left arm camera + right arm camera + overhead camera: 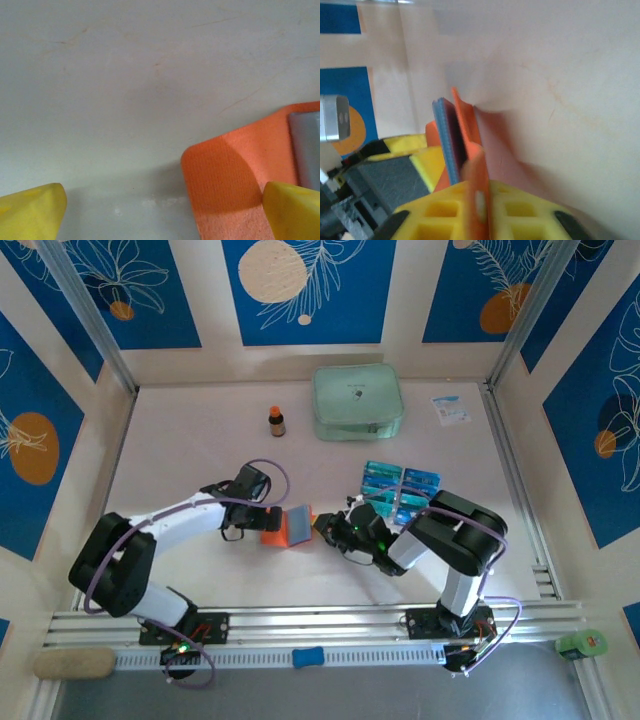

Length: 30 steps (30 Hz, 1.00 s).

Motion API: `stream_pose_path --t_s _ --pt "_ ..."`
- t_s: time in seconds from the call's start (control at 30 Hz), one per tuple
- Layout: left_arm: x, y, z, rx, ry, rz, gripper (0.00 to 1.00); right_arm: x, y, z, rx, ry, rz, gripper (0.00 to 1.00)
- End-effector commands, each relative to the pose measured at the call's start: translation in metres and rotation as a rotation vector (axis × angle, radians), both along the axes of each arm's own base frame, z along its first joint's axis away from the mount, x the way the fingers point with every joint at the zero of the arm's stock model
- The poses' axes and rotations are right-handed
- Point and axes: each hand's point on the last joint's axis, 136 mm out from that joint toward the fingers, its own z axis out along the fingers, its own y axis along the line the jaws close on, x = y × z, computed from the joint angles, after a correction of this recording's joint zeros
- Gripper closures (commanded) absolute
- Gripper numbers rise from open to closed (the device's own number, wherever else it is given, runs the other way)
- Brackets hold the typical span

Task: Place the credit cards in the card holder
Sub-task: Open the card holder at the center of the table.

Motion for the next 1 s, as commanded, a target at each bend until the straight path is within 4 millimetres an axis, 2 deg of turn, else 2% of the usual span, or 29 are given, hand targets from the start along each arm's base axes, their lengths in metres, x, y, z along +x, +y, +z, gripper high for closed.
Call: stream_pose_path --t_s 0.0,0.13,0.3,0.4,0.57,0.67,0.83,0.97 --pt "0.004 0.000 0.000 0.032 -0.019 -0.014 0.00 -0.005 -0.007 0.004 -0.069 -0.022 -0.019 0.72" --pt "0.008 0.000 0.001 0.049 -0.025 -0.021 0.00 -0.014 -0.017 0.019 -0.159 -0.037 -0.017 0.53" --pt "0.011 -0.002 0.005 0.047 -0.036 -0.031 0.00 -0.018 -0.036 0.044 -0.325 -0.067 0.001 0.47" --pt "0.012 -0.004 0.007 0.040 -0.039 -0.036 0.00 -0.016 -0.032 0.059 -0.390 -0.088 0.092 0.50" --pt "0.012 -0.006 0.010 0.027 -0.042 -0.037 0.00 -0.008 -0.012 0.076 -0.423 -0.114 0.231 0.68" --pt "0.013 -0.008 0.013 0.017 -0.048 -0.035 0.00 -0.002 0.001 0.075 -0.410 -0.105 0.282 0.75" --pt "0.013 -0.009 0.013 0.010 -0.049 -0.035 0.00 0.005 0.026 0.063 -0.379 -0.081 0.346 0.83" --pt "0.014 -0.011 0.017 -0.001 -0.057 -0.036 0.00 0.011 0.040 0.050 -0.376 -0.065 0.370 0.85"
